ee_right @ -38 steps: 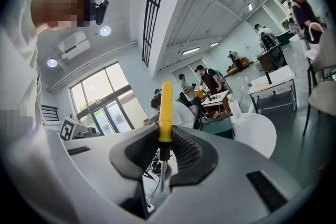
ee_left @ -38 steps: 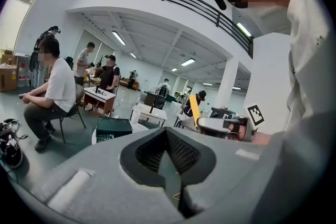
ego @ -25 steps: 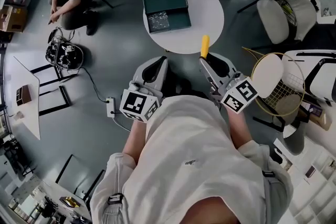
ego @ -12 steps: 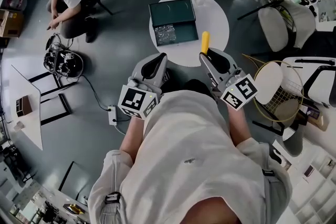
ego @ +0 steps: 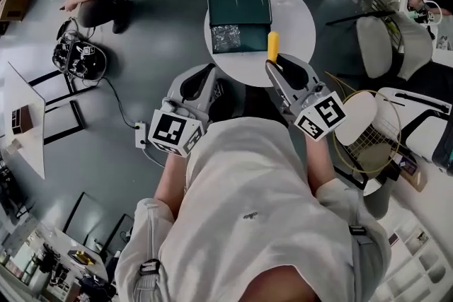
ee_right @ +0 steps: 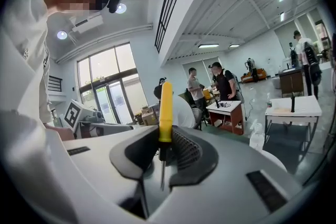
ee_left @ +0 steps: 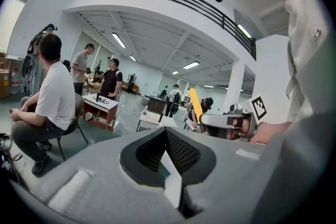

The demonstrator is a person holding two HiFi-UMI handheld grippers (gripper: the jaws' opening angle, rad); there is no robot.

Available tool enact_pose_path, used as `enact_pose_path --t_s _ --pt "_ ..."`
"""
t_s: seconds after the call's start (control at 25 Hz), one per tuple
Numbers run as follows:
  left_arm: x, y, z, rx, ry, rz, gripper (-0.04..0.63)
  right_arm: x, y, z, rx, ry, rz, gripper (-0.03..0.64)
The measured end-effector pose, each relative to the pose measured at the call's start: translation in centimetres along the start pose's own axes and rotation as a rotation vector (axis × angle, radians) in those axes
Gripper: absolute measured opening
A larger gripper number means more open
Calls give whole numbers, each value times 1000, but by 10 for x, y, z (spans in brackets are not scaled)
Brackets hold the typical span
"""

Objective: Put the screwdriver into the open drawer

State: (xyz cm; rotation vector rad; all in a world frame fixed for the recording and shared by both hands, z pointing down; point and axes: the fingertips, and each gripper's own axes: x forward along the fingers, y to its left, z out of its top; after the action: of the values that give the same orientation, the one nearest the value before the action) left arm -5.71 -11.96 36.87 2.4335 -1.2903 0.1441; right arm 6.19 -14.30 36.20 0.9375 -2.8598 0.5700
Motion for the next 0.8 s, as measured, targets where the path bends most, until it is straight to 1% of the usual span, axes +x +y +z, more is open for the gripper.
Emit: enact_pose_path --t_s 0.24,0.36,0.52,0.8 --pt "7 -5 12 -51 -40 123 11 17 -23 17 -35 31 120 81" --pt "7 -7 14 -69 -55 186 11 33 -32 16 -62 57 178 80" --pt "8 -13 12 -91 -68 279 11 57 -46 -6 -98 136 248 81" --pt "7 -19 1 -159 -84 426 11 93 -70 -71 -134 325 356 80"
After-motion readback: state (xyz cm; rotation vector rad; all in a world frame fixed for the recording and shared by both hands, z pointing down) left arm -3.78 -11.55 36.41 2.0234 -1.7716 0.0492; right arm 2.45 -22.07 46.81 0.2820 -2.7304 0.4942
